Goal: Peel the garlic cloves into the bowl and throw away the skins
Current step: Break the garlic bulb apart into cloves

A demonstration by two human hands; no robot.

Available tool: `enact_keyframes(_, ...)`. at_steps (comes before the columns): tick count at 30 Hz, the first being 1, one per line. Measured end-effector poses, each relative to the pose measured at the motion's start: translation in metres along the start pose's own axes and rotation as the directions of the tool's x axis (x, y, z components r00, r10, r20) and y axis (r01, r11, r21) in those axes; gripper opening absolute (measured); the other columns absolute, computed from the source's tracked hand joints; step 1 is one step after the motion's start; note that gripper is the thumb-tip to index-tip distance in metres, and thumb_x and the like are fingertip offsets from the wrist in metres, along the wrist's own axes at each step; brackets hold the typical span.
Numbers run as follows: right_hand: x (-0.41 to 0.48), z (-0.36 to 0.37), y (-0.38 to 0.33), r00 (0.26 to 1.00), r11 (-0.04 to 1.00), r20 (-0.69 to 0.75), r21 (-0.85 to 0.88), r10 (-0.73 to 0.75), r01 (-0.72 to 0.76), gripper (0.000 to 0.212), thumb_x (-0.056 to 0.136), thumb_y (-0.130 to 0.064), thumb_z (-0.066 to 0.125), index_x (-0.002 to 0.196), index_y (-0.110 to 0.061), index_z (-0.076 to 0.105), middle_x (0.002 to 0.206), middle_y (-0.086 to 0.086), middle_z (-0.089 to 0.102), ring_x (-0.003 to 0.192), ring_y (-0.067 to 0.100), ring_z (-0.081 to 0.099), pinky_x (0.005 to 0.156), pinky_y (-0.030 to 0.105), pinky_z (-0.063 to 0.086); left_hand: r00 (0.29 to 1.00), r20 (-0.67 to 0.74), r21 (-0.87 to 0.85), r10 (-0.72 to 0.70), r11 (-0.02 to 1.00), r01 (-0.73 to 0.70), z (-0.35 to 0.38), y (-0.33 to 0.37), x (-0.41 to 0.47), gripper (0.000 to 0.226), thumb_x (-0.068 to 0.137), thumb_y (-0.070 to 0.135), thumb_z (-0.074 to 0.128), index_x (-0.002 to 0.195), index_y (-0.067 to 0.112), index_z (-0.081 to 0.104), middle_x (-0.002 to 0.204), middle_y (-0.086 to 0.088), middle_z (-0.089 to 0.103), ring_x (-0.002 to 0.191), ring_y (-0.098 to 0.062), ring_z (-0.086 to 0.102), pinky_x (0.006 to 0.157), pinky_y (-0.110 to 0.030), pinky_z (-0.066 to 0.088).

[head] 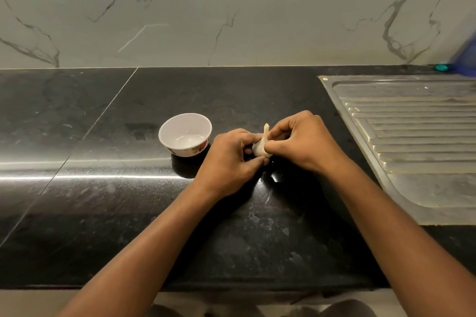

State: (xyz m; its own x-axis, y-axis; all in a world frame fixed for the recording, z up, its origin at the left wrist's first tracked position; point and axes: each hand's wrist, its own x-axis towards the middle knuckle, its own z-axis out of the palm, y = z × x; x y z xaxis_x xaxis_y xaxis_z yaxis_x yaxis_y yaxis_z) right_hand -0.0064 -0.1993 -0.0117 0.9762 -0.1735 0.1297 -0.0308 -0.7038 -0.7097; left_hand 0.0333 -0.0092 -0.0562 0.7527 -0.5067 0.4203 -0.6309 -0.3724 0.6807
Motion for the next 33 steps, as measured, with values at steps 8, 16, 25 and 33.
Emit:
enact_keyframes(8, -0.009, 0.006, -0.007, 0.997, 0.999, -0.061, -0.015, -0.042, 0.041, 0.008, 0.073, -0.024, 0.078, 0.075, -0.028, 0.085, 0.065, -0.010, 0.075, 0.068, 0.005, 0.072, 0.064, 0.035, 0.062, 1.000, -0.019, 0.021, 0.002, 1.000, -0.001, -0.001, 0.001, 0.000, 0.042, 0.083, 0.025, 0.087, 0.123, 0.026, 0.078, 0.098, 0.011, 0.075, 0.092, -0.007, 0.071, 0.083, -0.034, 0.060)
enact_keyframes(16, -0.012, 0.009, -0.003, 0.997, 0.998, -0.061, 0.039, -0.039, 0.041, 0.010, 0.079, -0.022, 0.079, 0.079, -0.028, 0.087, 0.068, -0.010, 0.077, 0.069, 0.004, 0.074, 0.066, 0.027, 0.061, 0.999, -0.040, 0.024, 0.011, 1.000, -0.010, -0.002, 0.003, -0.001, 0.039, 0.081, 0.023, 0.088, 0.120, 0.025, 0.080, 0.094, 0.010, 0.075, 0.087, -0.005, 0.071, 0.080, -0.028, 0.059)
enact_keyframes(25, 0.003, -0.009, 0.001, 0.974, 0.991, 0.214, 0.095, 0.074, -0.096, 0.012, 0.088, -0.020, 0.077, 0.089, -0.026, 0.087, 0.084, -0.003, 0.082, 0.086, 0.015, 0.080, 0.089, 0.042, 0.066, 1.000, -0.023, 0.020, 0.014, 1.000, -0.013, -0.005, 0.006, -0.002, 0.038, 0.081, 0.026, 0.090, 0.119, 0.023, 0.081, 0.095, 0.011, 0.075, 0.087, -0.005, 0.072, 0.081, -0.031, 0.061)
enact_keyframes(33, -0.006, 0.010, -0.001, 0.999, 0.995, -0.011, -0.094, -0.036, 0.035, 0.022, 0.083, -0.012, 0.071, 0.089, -0.027, 0.087, 0.069, -0.007, 0.074, 0.066, 0.007, 0.069, 0.057, 0.026, 0.053, 0.999, -0.041, 0.051, 0.013, 0.999, -0.011, -0.004, 0.007, -0.005, 0.041, 0.080, 0.028, 0.090, 0.120, 0.026, 0.080, 0.089, 0.011, 0.074, 0.083, -0.006, 0.071, 0.077, -0.029, 0.060)
